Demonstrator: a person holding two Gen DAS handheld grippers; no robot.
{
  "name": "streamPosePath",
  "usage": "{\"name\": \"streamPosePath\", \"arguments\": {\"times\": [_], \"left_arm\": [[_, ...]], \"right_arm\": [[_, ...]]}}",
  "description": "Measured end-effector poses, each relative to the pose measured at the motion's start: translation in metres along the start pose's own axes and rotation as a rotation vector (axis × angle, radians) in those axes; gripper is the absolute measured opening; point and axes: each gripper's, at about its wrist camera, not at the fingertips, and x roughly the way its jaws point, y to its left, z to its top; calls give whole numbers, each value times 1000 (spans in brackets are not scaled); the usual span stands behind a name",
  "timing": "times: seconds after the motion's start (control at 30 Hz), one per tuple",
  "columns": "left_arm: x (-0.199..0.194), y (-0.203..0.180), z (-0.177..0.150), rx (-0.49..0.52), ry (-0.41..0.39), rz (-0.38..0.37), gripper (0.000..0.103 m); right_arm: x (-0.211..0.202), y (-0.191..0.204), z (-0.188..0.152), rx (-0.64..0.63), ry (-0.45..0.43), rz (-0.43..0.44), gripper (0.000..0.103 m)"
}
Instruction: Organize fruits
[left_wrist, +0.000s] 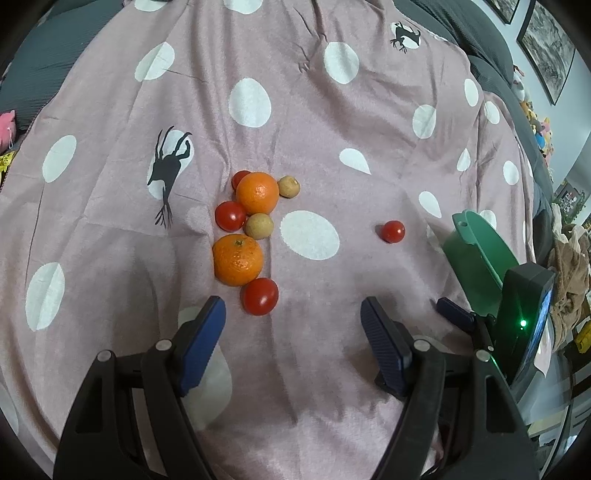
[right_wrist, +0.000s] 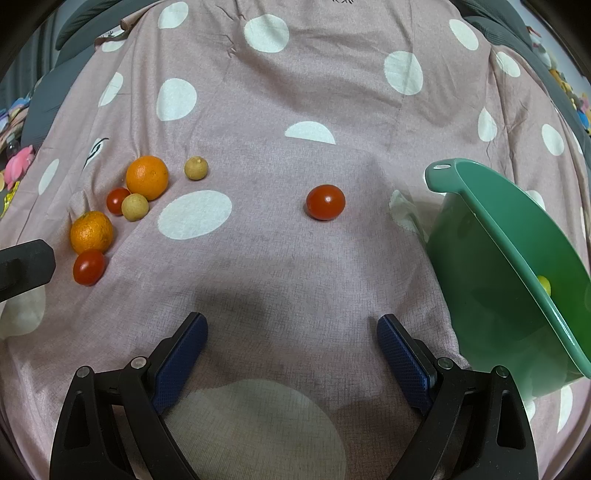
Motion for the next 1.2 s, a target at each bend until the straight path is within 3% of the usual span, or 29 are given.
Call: {"name": "streamPosePath", "arguments": {"times": [0.33, 0.77, 1.2], "left_arm": [[-14, 16, 6, -55, -46, -12, 76], [-12, 11, 4, -21, -27, 13, 76], [-13, 11, 6, -34, -20, -13, 76]], "right_arm": [[0, 0, 0, 0, 0, 0, 92], [0, -1, 0, 0, -1, 0, 93], [0, -1, 0, -1, -1, 0, 93]]}}
